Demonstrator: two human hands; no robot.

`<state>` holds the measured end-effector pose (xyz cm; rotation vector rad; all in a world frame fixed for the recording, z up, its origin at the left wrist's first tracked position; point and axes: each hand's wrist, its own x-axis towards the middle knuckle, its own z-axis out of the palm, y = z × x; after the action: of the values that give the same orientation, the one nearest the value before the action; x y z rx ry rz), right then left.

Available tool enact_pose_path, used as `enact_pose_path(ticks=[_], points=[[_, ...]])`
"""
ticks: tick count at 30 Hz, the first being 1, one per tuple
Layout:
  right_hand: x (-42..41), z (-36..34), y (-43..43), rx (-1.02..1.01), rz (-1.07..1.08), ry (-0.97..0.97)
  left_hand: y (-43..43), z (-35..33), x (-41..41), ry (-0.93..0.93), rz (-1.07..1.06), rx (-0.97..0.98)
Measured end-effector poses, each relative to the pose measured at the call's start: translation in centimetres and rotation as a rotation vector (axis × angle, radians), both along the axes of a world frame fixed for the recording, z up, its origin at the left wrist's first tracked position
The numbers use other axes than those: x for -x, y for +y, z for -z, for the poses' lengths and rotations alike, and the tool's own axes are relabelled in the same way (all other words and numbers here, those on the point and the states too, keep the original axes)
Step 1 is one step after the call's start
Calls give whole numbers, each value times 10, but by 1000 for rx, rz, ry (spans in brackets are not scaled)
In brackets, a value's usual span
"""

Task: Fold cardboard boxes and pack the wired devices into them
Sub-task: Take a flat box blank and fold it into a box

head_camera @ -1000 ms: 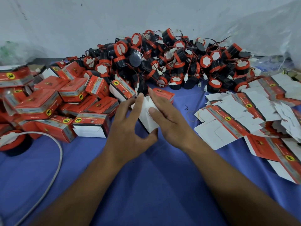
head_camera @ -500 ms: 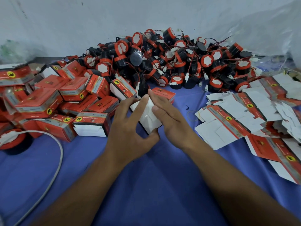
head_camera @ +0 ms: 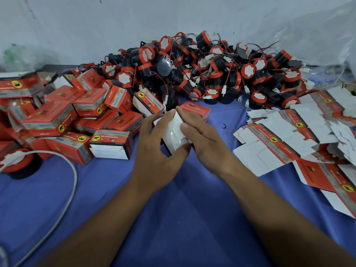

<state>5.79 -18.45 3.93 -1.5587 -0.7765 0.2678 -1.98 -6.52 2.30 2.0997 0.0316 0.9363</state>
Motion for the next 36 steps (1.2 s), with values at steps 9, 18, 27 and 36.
enact_pose_path(ticks=[9, 18, 27, 36], points=[[4, 2, 5, 40, 25, -250, 6, -1, -2, -47, -42, 27], [1, 3, 2, 62, 59, -347, 19, 1, -3, -4, 89, -184], [-1, 8, 2, 50, 162, -599, 33, 1, -4, 29, 90, 150], [-6, 6, -6, 55, 67, -582, 41, 4, -10, 160, 391, 474]])
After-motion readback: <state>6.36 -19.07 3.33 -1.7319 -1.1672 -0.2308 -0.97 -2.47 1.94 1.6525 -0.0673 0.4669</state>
